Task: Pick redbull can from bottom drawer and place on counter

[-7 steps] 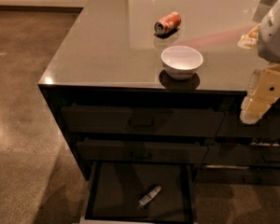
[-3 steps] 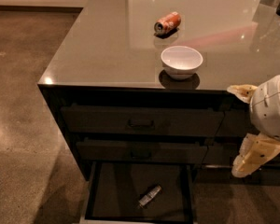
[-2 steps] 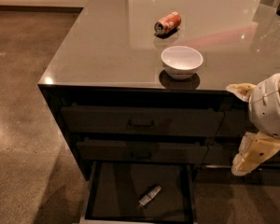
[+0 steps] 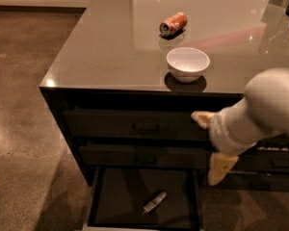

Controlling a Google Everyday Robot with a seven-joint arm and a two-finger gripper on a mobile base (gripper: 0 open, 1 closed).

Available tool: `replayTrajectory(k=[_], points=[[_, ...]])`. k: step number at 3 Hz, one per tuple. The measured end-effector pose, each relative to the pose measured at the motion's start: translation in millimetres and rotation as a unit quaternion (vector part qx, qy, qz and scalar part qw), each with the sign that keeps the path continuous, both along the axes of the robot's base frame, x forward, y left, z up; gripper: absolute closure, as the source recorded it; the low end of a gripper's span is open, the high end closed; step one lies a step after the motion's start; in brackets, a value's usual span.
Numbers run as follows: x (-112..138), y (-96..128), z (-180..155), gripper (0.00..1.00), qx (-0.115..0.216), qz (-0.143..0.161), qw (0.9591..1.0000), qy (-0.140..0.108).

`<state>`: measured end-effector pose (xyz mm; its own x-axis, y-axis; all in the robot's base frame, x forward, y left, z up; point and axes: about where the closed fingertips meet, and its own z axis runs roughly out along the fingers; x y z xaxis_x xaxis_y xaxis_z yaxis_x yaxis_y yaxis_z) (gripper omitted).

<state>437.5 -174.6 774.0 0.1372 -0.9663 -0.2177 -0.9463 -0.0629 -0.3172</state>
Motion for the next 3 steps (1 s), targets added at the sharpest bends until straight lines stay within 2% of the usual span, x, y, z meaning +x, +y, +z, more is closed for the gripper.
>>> replayTrajectory(k=[1,2,3], points=[[0.2,7.1,-138.8,0.0,-0.014,0.098,0.9949,0.022],[0.2,7.1,-138.8,0.0,-0.014,0.098,0.9949,0.022],[15.1,15.7,-178.0,0.0,-0.034,0.137,0.9897,0.024]])
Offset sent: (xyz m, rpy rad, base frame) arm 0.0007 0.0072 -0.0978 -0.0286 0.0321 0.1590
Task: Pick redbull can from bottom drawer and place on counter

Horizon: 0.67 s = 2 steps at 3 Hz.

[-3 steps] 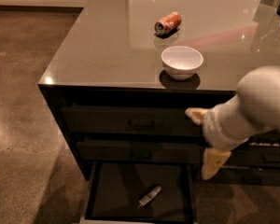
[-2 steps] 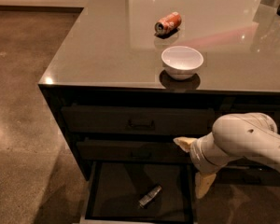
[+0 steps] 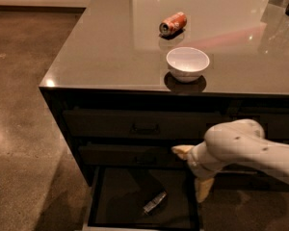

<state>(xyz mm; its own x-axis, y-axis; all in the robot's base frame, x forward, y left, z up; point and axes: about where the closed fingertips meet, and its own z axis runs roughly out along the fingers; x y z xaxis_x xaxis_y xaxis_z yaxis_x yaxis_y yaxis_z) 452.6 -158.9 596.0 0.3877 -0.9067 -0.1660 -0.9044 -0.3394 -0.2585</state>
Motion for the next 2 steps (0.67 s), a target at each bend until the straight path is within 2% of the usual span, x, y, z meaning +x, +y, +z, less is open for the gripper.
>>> replayTrajectory(k=[1,2], points=[[12.0,16.2,-82.7,0.0,0.005,0.079,0.9968,-0.011],[24.0,5.9,-153.1,0.0,0.02,0.137,0.9902,-0.022]])
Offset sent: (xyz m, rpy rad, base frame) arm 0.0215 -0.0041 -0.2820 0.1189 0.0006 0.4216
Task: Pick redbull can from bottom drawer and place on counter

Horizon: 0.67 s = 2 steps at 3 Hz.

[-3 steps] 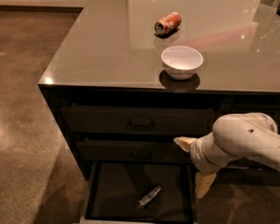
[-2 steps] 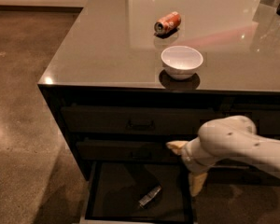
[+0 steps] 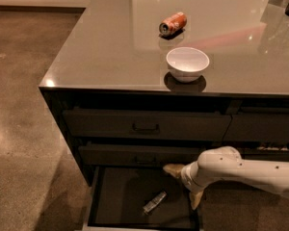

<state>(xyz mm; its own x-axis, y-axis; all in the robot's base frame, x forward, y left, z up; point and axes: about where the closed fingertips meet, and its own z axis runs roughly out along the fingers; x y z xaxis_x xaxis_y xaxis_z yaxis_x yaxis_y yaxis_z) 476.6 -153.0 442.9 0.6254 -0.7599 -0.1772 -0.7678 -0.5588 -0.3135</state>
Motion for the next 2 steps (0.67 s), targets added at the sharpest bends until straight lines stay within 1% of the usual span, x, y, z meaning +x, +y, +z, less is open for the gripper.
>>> replayTrajectory(k=[1,2], points=[[-17.9,9.4,-46.6,0.0,0.016,0.031,0.9991,0.026],[-14.4,15.2,-51.7,0.0,0.019,0.043,0.9985,0.029]])
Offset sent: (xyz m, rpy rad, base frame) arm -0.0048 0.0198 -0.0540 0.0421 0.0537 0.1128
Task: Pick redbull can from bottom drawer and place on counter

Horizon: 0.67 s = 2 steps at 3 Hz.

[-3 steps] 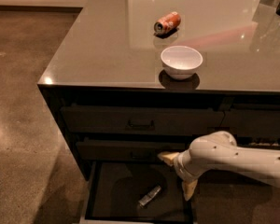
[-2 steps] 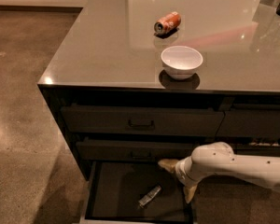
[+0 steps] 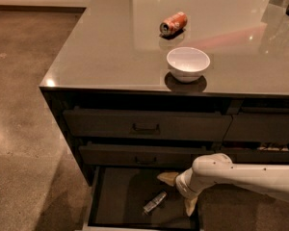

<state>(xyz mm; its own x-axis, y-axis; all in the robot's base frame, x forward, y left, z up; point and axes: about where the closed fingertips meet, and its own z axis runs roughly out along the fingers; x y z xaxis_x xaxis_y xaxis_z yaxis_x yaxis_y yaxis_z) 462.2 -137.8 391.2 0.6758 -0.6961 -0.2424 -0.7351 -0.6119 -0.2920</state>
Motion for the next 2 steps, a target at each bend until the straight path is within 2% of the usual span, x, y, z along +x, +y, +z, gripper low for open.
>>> replayTrajectory(k=[1,2], points=[[25.0,19.7,-24.8,0.0,0.034,0.025,0.9986,-0.031],[35.0,42.2,-84.8,0.0,0.047,0.068,0.9957,-0.042]])
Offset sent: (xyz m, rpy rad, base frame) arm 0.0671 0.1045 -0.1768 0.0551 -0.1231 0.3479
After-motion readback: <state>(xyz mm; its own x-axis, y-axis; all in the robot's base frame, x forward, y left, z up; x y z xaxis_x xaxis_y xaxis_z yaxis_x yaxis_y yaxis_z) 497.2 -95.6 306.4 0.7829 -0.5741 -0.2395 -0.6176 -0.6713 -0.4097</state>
